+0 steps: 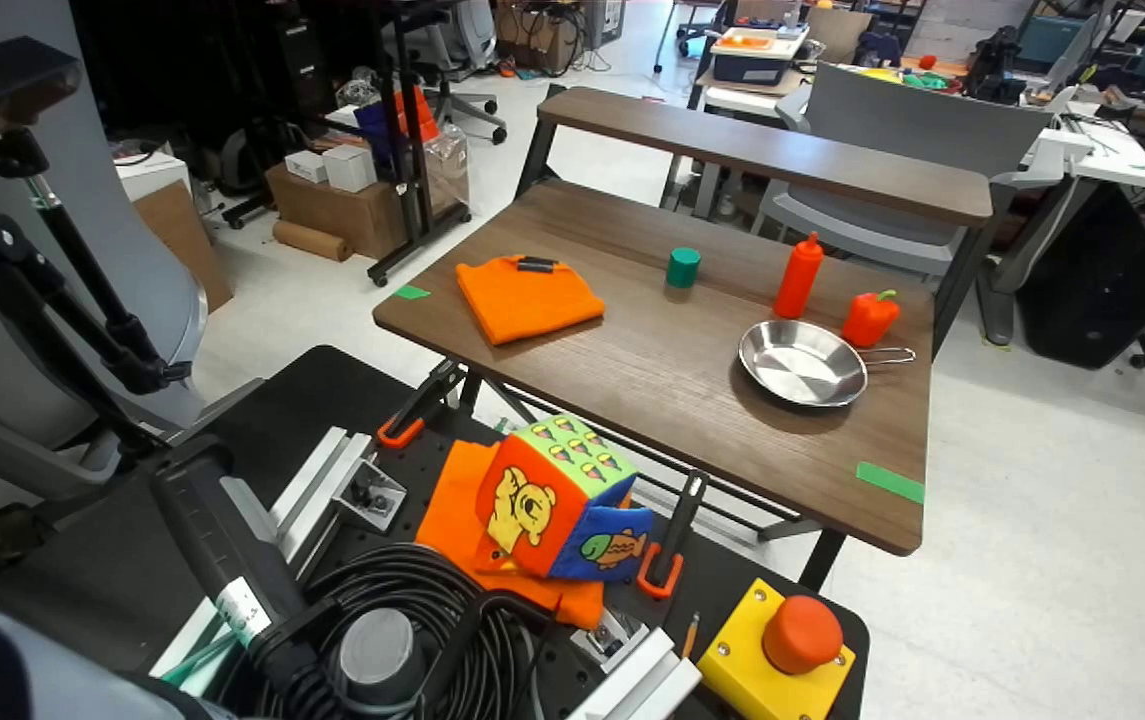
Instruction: Put the green object inside the silver pot
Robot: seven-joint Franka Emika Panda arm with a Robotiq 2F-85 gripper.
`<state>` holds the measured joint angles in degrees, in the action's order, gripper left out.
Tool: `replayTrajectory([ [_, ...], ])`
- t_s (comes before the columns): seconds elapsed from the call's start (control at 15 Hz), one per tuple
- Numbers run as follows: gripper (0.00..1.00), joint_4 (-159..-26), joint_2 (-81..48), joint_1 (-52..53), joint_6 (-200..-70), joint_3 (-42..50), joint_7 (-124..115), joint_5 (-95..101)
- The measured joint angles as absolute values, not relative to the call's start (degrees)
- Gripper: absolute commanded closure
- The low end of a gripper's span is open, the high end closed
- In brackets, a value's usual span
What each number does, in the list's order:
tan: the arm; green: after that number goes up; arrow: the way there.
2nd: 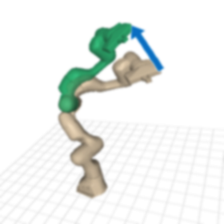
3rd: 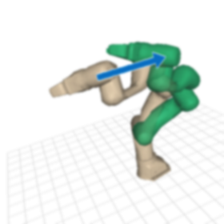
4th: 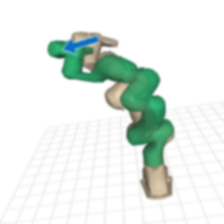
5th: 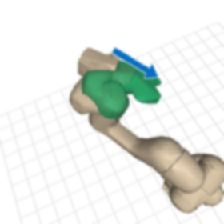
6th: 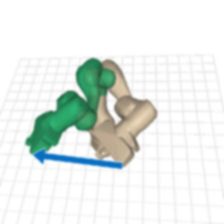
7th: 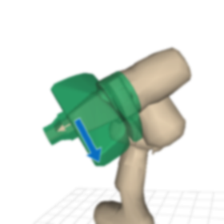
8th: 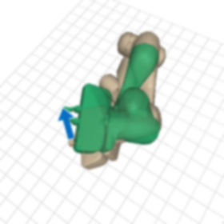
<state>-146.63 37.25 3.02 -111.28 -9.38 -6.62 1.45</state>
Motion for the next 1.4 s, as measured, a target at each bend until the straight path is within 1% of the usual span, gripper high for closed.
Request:
replayTrajectory([
  [0.27, 0.0, -142.48, 24.17, -0.36, -121.55, -5.14, -6.65, 1.39],
  [0.47, 0.0, -136.94, 13.07, -1.89, -125.69, -3.28, -7.73, 1.37],
  [0.87, 0.0, -121.87, -7.88, -2.43, -126.23, -1.92, -13.5, 1.55],
  [1.4, 0.0, -103.98, -27.16, -1.03, -125.98, 0.21, -22.64, 0.01],
])
